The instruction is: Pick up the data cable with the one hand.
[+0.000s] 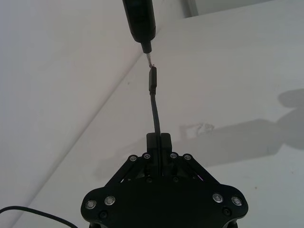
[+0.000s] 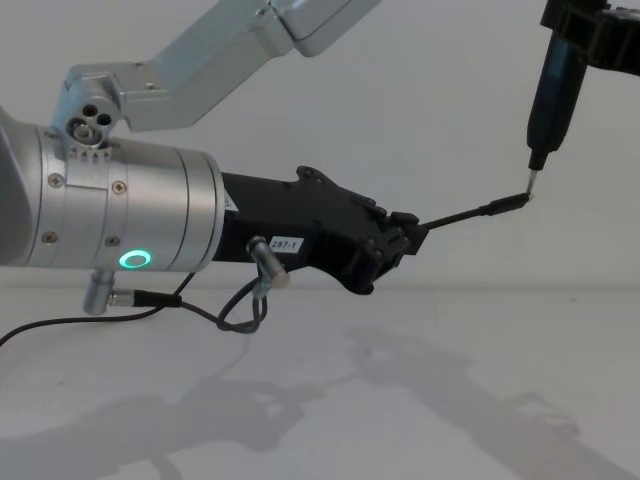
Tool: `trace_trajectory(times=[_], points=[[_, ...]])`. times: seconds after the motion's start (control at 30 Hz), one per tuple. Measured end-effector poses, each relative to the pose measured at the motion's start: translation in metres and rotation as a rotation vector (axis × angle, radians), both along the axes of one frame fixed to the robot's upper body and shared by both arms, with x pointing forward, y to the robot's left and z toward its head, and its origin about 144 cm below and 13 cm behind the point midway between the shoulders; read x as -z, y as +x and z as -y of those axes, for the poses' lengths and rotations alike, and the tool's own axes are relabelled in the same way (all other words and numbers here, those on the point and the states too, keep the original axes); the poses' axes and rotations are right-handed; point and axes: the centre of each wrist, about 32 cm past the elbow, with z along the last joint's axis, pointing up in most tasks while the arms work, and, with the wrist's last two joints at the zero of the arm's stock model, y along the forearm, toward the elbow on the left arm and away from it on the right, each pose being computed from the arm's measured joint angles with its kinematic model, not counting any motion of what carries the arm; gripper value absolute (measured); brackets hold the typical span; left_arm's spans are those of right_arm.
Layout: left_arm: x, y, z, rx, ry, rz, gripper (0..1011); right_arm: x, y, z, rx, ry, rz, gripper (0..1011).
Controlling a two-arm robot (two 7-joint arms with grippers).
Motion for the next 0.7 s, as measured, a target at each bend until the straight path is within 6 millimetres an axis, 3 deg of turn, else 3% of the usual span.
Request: trace_trajectory(times=[0.7], points=[[0.0,0.0,0.0,0.0,0.0,0.0,49,-0.0023,-0.003,0.0003,0.0,-0.016,0.001,268]])
